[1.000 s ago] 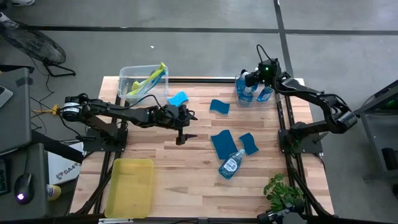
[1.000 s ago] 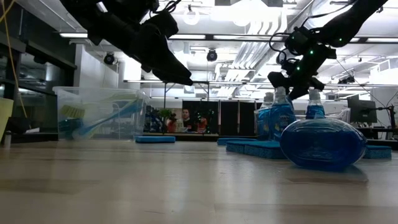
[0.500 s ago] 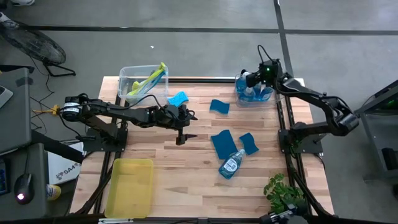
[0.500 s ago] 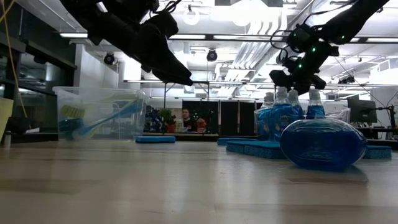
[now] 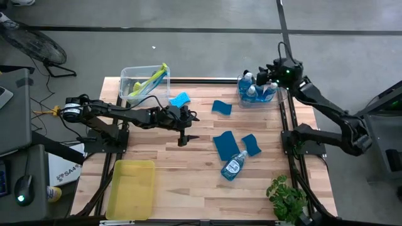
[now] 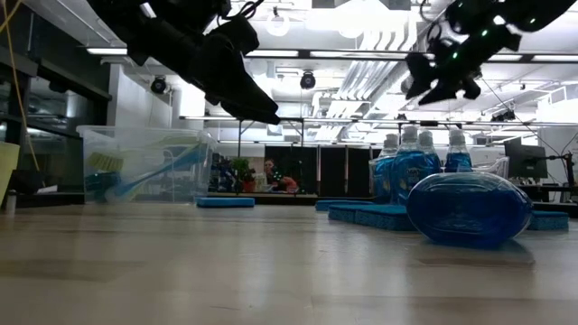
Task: Pick & Place Kitchen Sink Supplies
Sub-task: Put the soap dispenser into the transparent bin
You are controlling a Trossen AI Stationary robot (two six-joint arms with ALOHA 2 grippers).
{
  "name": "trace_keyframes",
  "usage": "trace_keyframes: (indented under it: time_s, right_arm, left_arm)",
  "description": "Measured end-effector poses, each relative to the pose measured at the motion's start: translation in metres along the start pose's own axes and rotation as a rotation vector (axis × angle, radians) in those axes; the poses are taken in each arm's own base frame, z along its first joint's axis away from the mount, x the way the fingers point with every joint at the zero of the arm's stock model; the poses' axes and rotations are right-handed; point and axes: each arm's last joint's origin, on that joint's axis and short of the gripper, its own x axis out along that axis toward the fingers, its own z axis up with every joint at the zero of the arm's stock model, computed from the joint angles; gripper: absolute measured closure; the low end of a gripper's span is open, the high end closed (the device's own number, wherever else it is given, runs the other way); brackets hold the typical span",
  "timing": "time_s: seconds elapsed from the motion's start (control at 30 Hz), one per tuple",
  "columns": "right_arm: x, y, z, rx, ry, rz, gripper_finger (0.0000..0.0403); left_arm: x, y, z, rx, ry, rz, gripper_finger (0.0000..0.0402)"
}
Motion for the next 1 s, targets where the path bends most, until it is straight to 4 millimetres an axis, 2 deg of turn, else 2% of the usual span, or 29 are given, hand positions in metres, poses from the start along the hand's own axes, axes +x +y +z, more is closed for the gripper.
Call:
trace_keyframes:
  time_s: [0.37,0.63,1.0]
  right_arm:
    - [-0.048,0.032,0.003,-0.047,-0.056,0.219,0.0203]
    - [-0.065,0.061,-0.007,-0.108,-0.017,0.390,0.0203]
    - [-0.091,0.098,-0.024,-0.198,-0.003,0.487,0.0203]
  left_arm:
    - [0.000,0.000,0.000,-0.006,-0.003,0.000,0.0017]
    - [0.000,0.000,0.000,-0.021,-0.003,0.000,0.0017]
    - [0.000,0.000,0.000,-0.055,-0.003,0.000,0.0017]
